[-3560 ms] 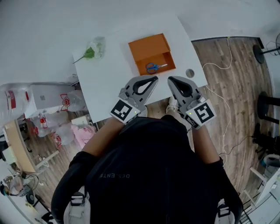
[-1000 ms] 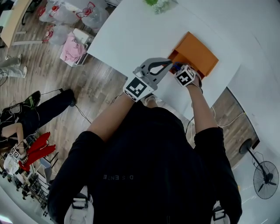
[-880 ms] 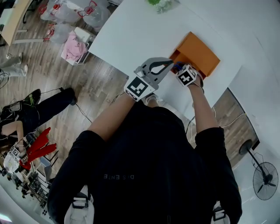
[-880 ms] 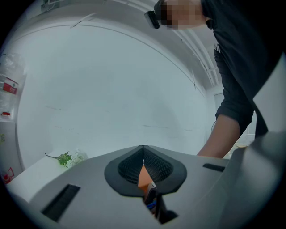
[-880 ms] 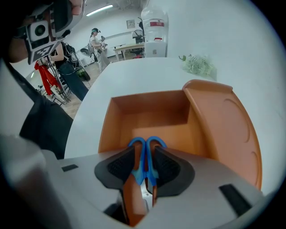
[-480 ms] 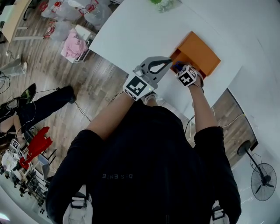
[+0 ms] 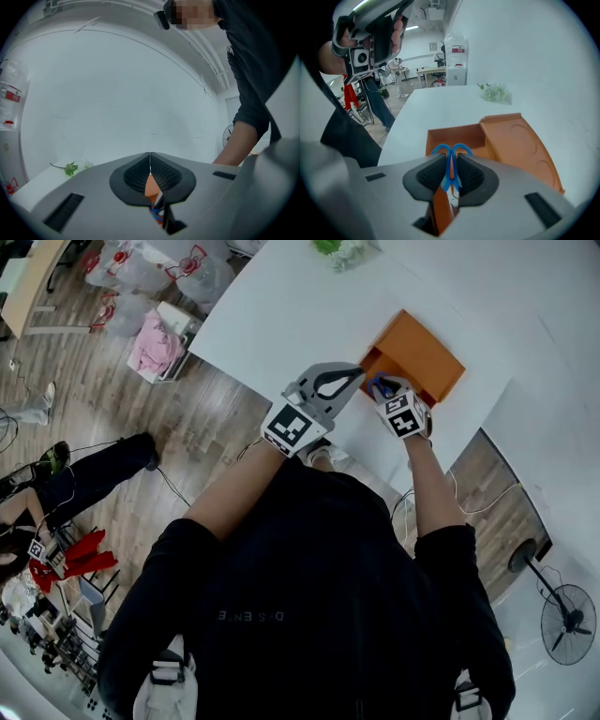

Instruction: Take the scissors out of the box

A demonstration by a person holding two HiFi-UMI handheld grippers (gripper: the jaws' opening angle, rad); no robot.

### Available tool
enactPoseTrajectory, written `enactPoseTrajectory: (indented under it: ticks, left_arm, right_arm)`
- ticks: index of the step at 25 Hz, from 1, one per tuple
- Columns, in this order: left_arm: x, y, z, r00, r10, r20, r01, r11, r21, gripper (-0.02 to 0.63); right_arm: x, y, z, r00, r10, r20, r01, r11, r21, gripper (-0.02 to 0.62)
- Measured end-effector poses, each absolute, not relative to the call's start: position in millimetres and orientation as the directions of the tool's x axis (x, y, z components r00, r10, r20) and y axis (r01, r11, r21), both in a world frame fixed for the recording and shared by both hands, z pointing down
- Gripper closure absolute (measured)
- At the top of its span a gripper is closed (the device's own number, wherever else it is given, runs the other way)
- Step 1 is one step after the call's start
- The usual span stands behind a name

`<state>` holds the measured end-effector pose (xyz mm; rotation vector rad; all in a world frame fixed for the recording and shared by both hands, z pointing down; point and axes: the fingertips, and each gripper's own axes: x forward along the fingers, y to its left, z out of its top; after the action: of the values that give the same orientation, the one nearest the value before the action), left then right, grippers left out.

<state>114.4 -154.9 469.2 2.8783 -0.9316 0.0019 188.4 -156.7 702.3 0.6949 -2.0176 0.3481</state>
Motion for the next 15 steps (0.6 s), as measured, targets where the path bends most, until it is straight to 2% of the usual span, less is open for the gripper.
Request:
enactPoseTrajectory:
  ticks: [15]
  left_arm:
    - [123, -150, 453, 0.835, -0.549, 0.022, -0.549, -0.833, 0.07, 0.586]
  right_arm:
    - [189, -161, 640, -0.474, -0.5, 0.725, -0.693, 0.72, 0.044, 0.514]
